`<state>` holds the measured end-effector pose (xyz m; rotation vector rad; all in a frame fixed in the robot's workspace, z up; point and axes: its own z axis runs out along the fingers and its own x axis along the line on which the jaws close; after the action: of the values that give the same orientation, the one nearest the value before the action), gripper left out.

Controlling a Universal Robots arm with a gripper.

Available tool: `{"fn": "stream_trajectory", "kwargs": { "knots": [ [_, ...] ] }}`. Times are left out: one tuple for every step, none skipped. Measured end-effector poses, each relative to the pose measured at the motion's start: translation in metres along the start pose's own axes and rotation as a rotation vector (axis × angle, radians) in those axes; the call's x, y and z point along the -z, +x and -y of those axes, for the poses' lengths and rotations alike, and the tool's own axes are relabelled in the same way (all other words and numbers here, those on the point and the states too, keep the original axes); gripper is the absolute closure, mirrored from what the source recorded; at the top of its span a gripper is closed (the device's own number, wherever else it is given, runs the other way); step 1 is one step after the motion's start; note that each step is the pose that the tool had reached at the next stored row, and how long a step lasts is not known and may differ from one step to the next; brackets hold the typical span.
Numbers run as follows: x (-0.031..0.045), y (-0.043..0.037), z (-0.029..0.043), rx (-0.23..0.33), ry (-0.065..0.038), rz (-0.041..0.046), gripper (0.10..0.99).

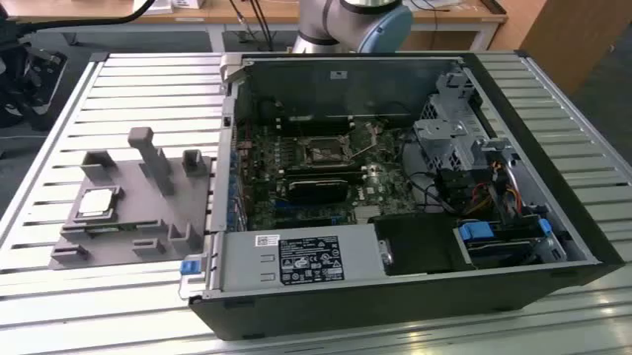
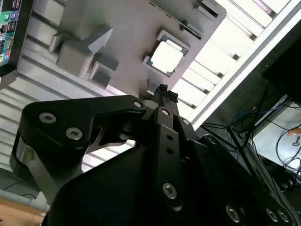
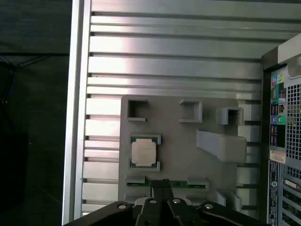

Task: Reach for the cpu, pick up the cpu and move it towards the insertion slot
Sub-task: 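Reach for the cpu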

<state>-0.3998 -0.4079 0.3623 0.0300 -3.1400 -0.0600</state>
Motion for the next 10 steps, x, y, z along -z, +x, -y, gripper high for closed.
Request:
{"fn": "stream_trajectory", "kwargs": {
  "knots": [
    [0.0, 0.0, 0.0, 0.0, 0.0, 0.0, 0.98],
    [0.0, 0.0, 0.0, 0.0, 0.0, 0.0, 0.98],
    [0.0, 0.0, 0.0, 0.0, 0.0, 0.0, 0.98],
    [-0.0001, 0.0, 0.0, 0.0, 0.0, -0.0002, 0.98],
    [-0.0002, 0.0, 0.0, 0.0, 0.0, -0.0002, 0.98],
    [-0.0006, 0.0, 0.0002, 0.0, 0.0, -0.0001, 0.98],
    [-0.0011, 0.0, 0.0004, 0.0, 0.0, 0.0, 0.98],
    [-0.0016, 0.0, 0.0006, 0.0, 0.0, 0.0001, 0.98],
    [-0.0022, 0.0, 0.0011, 0.0, 0.0, -0.0001, 0.98],
    [-0.0029, 0.0001, 0.0016, 0.0, 0.0, -0.0001, 0.98]
  ]
}}
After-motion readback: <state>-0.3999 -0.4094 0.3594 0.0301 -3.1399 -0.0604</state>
